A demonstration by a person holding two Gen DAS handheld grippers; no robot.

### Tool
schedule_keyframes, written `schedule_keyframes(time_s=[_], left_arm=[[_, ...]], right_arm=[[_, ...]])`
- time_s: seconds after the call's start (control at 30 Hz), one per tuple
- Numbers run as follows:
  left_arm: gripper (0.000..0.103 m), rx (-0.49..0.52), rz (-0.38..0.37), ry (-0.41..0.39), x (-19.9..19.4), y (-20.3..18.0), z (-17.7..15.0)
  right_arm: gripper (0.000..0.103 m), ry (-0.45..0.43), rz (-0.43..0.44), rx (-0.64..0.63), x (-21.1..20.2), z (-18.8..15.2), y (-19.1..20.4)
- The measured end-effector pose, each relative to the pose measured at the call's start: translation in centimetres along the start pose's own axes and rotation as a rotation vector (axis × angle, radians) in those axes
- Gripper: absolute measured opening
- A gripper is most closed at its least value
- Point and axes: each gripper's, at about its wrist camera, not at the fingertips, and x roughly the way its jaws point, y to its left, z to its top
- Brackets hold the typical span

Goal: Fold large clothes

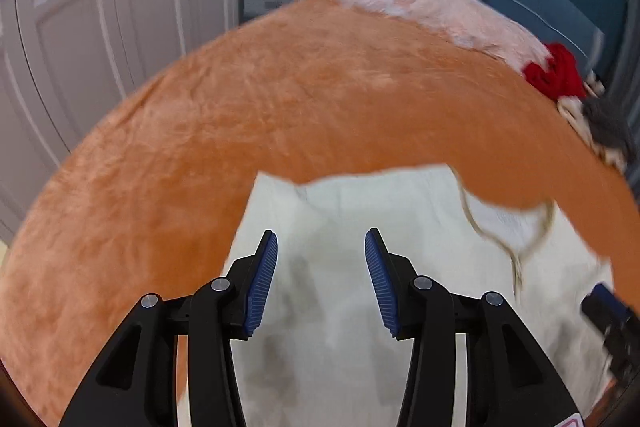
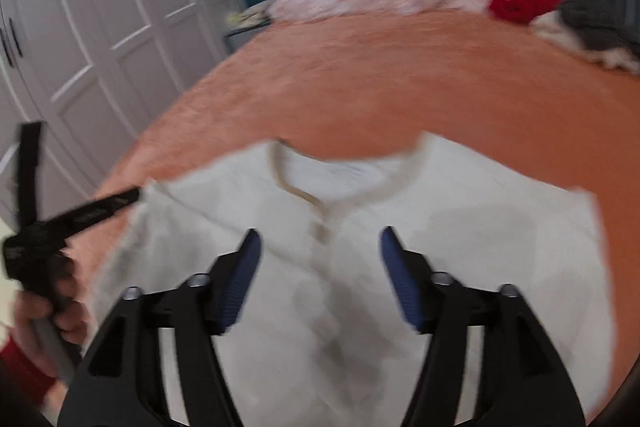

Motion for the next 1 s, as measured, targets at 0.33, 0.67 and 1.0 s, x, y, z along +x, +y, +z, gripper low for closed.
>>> schedule_keyframes(time_s=[0.33,0.67,1.0], left_arm=[[0.058,0.001,0.146,-0.031,7.9,0.2,-1.5],[0.066,-0.043,0.126,-0.072,8.4,1.1,-1.8],[0.067,-0.024,0.136,-0.015,6.8,0.8,-0.7]], right_arm=[[0.064,0.168,-0.025,0.016,14.5,2.9,2.4],[0.005,0.047,-0.021,0.04,13.8,1.6,1.4],[0.032,-0.118,-0.134,0.318,3.0,1.2,-7.9]])
